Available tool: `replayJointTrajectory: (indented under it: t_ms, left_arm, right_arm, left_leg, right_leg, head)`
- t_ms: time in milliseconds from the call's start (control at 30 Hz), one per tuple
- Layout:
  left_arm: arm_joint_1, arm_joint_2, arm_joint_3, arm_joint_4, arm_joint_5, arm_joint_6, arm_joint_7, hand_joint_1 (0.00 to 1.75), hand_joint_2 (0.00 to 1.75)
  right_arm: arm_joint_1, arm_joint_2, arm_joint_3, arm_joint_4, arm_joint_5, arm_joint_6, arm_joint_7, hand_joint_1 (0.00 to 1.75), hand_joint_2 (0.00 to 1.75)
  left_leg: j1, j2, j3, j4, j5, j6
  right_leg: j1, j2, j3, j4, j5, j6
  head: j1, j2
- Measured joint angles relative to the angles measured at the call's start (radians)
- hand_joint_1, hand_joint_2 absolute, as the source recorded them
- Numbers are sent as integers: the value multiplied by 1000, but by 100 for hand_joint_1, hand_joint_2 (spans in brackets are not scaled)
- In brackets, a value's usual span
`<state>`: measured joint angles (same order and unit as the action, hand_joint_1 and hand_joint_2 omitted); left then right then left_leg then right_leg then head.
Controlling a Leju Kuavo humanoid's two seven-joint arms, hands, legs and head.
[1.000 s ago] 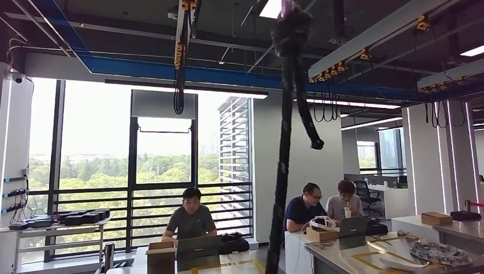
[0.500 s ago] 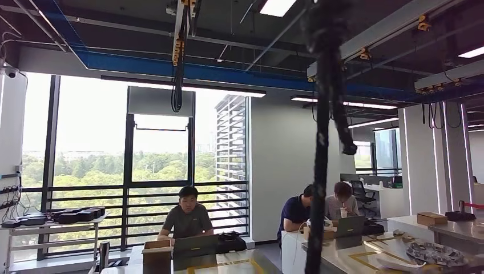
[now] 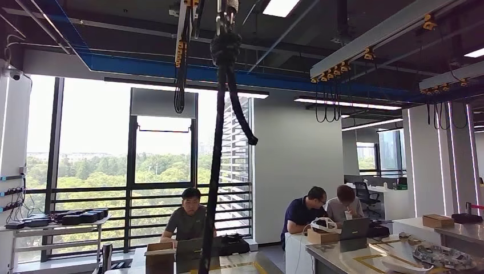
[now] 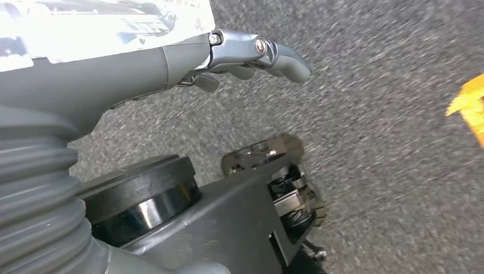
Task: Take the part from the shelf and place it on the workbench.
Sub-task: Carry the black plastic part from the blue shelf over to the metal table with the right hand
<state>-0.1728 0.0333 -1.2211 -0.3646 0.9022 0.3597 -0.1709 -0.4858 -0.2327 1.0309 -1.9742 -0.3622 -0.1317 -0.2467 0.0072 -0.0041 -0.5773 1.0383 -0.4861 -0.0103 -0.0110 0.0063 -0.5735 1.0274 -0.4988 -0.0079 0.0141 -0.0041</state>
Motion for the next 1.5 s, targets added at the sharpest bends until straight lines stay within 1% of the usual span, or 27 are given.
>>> replayJointTrajectory:
  t_ms: [67,133,233,267,300,333,400,433,467,533,633,700,767,800,833,867,933,1000,1133,1200,1267,1300,1333,1367,1433,1467,1500]
  left_arm:
    - [1,0,0,0,0,0,0,0,175]
    - [0,0,0,0,0,1,0,0,175]
    - [-1,-1,0,0,0,1,0,0,175]
    - [1,-2,0,0,0,1,0,0,175]
    - [2,-2,0,0,0,1,0,0,175]
    - [2,-2,0,0,0,1,0,0,175]
    - [3,-2,0,0,0,1,0,0,175]
    - [2,-2,0,0,0,1,0,0,175]
    - [2,-3,0,0,0,1,0,0,175]
    - [1,-3,0,0,0,1,0,0,175]
    - [0,-3,-1,0,0,2,0,0,175]
    - [-1,-2,-1,0,0,2,0,0,175]
    - [1,-2,-1,0,0,2,0,0,175]
    - [2,-2,-1,0,0,2,0,0,175]
    - [3,-2,-1,0,0,2,0,0,175]
    - [4,-1,-1,0,0,2,0,0,175]
    - [3,-1,-1,0,0,2,0,0,175]
    - [2,-2,-1,0,0,1,0,0,175]
    - [2,-1,-1,0,0,2,0,0,175]
    - [0,-1,-1,0,0,1,0,0,175]
    - [0,-1,-1,0,0,1,1,0,175]
    - [1,-1,-1,0,0,1,2,0,175]
    - [1,-1,-1,0,0,1,3,0,175]
    - [2,-1,-1,0,0,1,5,0,175]
    - [2,-2,-1,0,0,1,6,0,175]
    - [1,-3,-1,0,-1,2,6,0,175]
    - [1,-3,-1,0,-1,2,6,0,175]
  right_arm:
    - [0,0,0,0,0,-1,0,175,175]
    - [-1,0,-1,-1,0,-1,0,175,175]
    - [1,-1,-1,0,0,-1,0,175,175]
    - [2,-2,-1,0,0,-1,0,175,175]
    - [3,-2,0,0,0,-1,1,175,175]
    - [4,-2,0,0,0,-2,1,175,175]
    - [3,-3,0,0,0,-2,2,175,175]
    - [2,-3,0,0,0,-2,2,175,175]
    - [1,-3,0,0,0,-2,2,175,175]
    - [-1,-3,0,0,0,-2,2,175,175]
    - [-1,-3,0,0,0,-3,2,175,175]
    - [-2,-2,0,0,0,-3,2,175,175]
    - [-1,-2,0,0,0,-3,2,175,175]
    - [-1,-2,1,0,0,-3,2,175,175]
    - [-1,-2,1,0,0,-3,3,175,175]
    - [0,-2,1,0,0,-3,3,175,175]
    - [-1,-2,1,0,0,-3,3,175,175]
    - [-1,-2,1,0,0,-2,2,175,175]
    - [-3,-2,0,0,0,-2,3,175,175]
    - [-4,-2,-1,0,0,-1,3,175,175]
    - [-2,-2,0,0,0,-1,3,175,175]
    - [-1,-2,0,0,0,-1,3,175,175]
    - [0,-2,0,1,0,-1,3,175,175]
    - [-1,-3,0,1,0,-1,3,175,175]
    - [-2,-3,0,1,0,-1,3,175,175]
    - [-3,-3,0,1,0,0,3,175,175]
    - [-3,-3,0,1,0,0,3,175,175]
  left_leg:
    - [0,-1,4,-10,0,13]
    - [3,0,8,-19,4,25]
    - [1,1,11,-22,3,37]
    - [-1,1,12,-22,1,39]
    - [-3,1,14,-22,-1,41]
    - [-5,0,17,-22,-3,41]
    - [-8,-1,26,-22,-9,40]
    - [-11,-2,29,-21,-13,37]
    - [-13,-1,30,-20,-16,32]
    - [-14,0,29,-21,-18,22]
    - [-11,2,26,-5,-33,4]
    - [-6,2,-16,84,-77,-9]
    - [2,2,-81,209,-121,-19]
    - [5,2,-102,240,-120,-22]
    - [7,2,-107,235,-100,-25]
    - [10,2,-94,195,-63,-26]
    - [11,2,-48,75,6,-25]
    - [9,2,-16,5,20,-14]
    - [7,0,-6,-11,11,16]
    - [8,0,-1,-15,9,28]
    - [4,0,3,-15,4,36]
    - [2,0,7,-15,0,38]
    - [-1,-1,12,-15,-4,40]
    - [-3,-1,20,-15,-9,40]
    - [-8,-3,35,-15,-21,36]
    - [-10,-3,41,-14,-27,32]
    - [-10,-2,43,-15,-31,28]
  right_leg:
    - [-2,-1,0,-3,0,13]
    - [-3,-2,-16,30,-22,23]
    - [-3,-2,-107,207,-99,27]
    - [-3,-2,-136,255,-109,28]
    - [-3,-2,-150,273,-101,27]
    - [-2,-2,-145,251,-74,23]
    - [2,-3,-92,127,2,10]
    - [6,-4,-64,65,26,4]
    - [8,-4,-46,24,37,-2]
    - [12,-3,-36,-1,32,-8]
    - [5,-2,-24,-16,32,-19]
    - [1,-4,-13,-22,29,-26]
    - [0,-5,-6,-21,23,-29]
    - [-1,-4,-3,-20,20,-27]
    - [-2,-3,0,-18,16,-25]
    - [-4,-2,4,-16,11,-22]
    - [-5,-1,13,-11,0,-12]
    - [-3,0,14,-8,-6,0]
    - [-5,-3,8,4,-19,24]
    - [-7,-3,-35,88,-58,29]
    - [-7,-3,-110,219,-102,30]
    - [-6,-3,-139,260,-104,30]
    - [-6,-3,-151,267,-87,27]
    - [-4,-3,-144,234,-51,22]
    - [3,-4,-96,109,28,5]
    - [7,-4,-72,53,47,-2]
    - [11,-5,-57,21,51,-7]
  head:
    - [-1,0]
    - [-5,0]
    - [-13,0]
    - [-15,0]
    - [-17,0]
    - [-19,0]
    - [-20,0]
    - [-19,0]
    - [-18,0]
    - [-17,0]
    - [-17,0]
    - [-12,0]
    - [-8,0]
    - [-6,0]
    - [-5,0]
    - [-4,0]
    - [-1,0]
    - [-1,0]
    - [-5,0]
    - [-11,0]
    - [-16,0]
    - [-18,0]
    - [-20,0]
    - [-21,0]
    - [-20,0]
    - [-20,0]
    - [-19,0]
